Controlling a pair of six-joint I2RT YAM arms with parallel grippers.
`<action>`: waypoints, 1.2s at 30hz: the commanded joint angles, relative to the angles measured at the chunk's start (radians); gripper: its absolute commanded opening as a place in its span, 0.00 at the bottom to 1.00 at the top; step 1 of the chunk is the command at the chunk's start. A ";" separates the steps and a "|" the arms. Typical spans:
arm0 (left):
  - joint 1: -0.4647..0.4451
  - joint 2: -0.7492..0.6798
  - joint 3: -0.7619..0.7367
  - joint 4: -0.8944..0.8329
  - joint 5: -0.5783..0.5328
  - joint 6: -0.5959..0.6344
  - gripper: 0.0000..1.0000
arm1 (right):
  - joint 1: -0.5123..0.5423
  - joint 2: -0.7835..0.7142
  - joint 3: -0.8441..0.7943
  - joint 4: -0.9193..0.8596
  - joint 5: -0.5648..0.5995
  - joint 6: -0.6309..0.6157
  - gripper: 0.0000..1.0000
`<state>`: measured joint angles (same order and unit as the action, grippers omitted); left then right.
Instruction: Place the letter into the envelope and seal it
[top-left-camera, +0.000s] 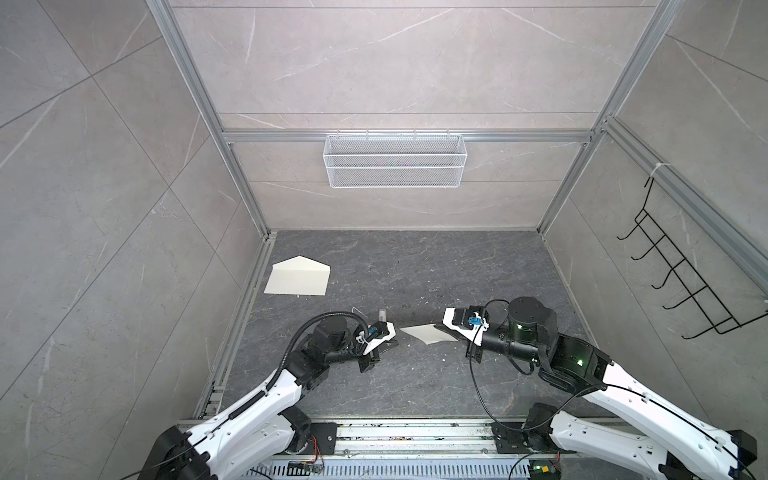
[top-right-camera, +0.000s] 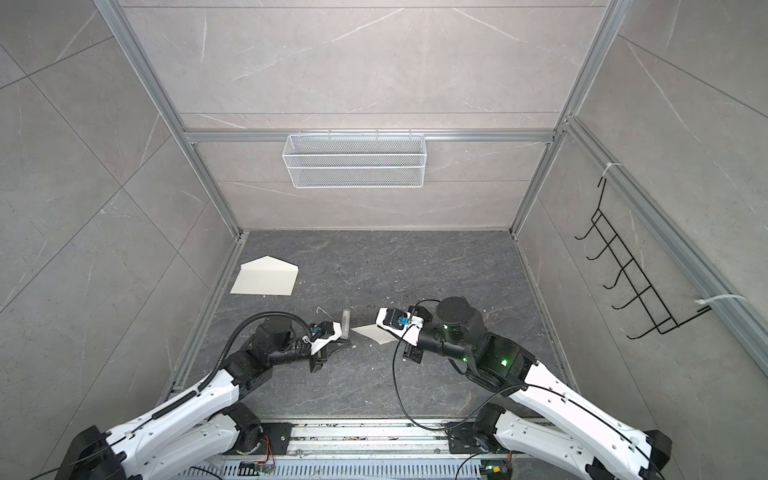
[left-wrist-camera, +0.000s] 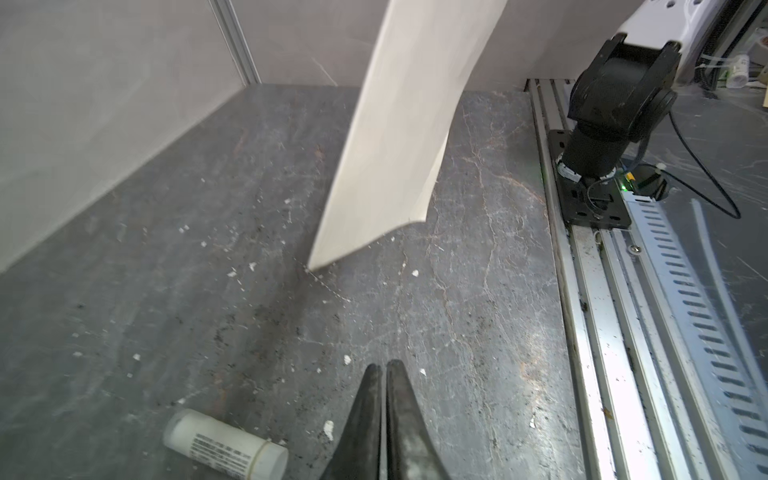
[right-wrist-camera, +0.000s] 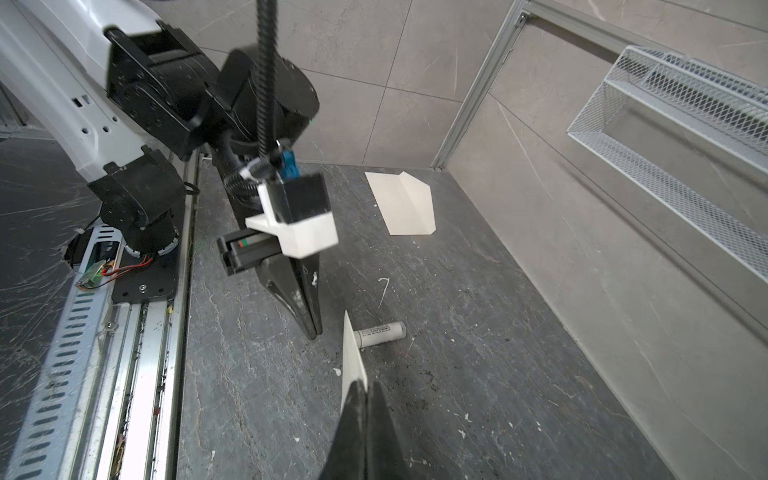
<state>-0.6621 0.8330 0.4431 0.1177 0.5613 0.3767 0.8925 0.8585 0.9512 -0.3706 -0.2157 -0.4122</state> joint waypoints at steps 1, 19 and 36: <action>0.003 -0.123 0.023 0.041 -0.004 -0.018 0.28 | -0.002 0.028 -0.003 -0.017 0.003 0.001 0.00; 0.003 0.088 0.202 -0.009 0.226 0.041 0.48 | 0.002 0.198 0.040 0.024 -0.110 0.003 0.00; 0.003 0.158 0.199 0.029 0.250 0.023 0.15 | 0.008 0.216 0.045 0.063 -0.119 0.004 0.00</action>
<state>-0.6621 0.9890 0.6037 0.1059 0.7818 0.3943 0.8928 1.0679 0.9668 -0.3382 -0.3222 -0.4122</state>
